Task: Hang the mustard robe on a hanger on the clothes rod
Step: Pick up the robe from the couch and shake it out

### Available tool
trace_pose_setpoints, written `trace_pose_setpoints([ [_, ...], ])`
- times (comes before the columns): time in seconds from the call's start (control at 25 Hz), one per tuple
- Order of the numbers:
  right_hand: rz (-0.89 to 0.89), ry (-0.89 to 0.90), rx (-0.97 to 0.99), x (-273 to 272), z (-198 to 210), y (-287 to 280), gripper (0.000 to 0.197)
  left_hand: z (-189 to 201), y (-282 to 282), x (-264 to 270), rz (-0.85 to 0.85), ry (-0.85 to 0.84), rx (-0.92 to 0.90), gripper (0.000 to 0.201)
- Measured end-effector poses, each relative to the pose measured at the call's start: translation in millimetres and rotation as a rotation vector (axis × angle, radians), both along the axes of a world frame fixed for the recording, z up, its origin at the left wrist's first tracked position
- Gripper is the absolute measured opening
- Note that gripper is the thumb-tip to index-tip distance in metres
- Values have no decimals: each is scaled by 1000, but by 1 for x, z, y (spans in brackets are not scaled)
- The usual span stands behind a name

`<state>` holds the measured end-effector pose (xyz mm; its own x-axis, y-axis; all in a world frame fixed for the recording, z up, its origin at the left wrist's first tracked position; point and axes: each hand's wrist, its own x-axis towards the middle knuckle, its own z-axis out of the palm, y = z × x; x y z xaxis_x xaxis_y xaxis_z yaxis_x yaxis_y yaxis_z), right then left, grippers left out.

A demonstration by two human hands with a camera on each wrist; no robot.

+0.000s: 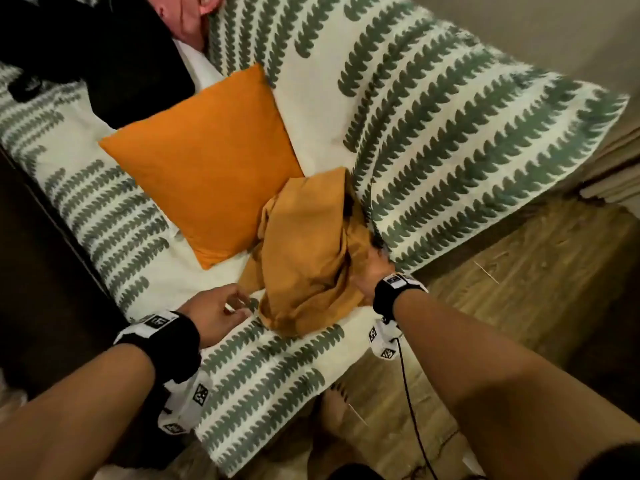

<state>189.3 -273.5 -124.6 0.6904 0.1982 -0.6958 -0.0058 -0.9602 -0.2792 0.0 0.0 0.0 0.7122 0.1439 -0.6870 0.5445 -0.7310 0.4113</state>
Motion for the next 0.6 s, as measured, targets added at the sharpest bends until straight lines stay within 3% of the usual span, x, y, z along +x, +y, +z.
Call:
trace_pose_setpoints([
  [0.12, -47, -54, -39, 27, -21, 12, 108, -16, 13, -7, 36, 23, 89, 17],
  [0.28, -162, 66, 123, 29, -33, 23, 73, -16, 22, -24, 60, 67, 151, 26],
  [0.36, -209, 100, 204, 6, -27, 27, 66, -10, 18, -25, 77, 76, 142, 26],
  [0.52, -327, 109, 504, -58, 29, 29, 42, 16, 0, -18, 76, 74, 76, 16],
  [0.6, -374, 129, 663, -79, 64, 29, 32, 28, -12, -14, 70, 70, -1, 27],
])
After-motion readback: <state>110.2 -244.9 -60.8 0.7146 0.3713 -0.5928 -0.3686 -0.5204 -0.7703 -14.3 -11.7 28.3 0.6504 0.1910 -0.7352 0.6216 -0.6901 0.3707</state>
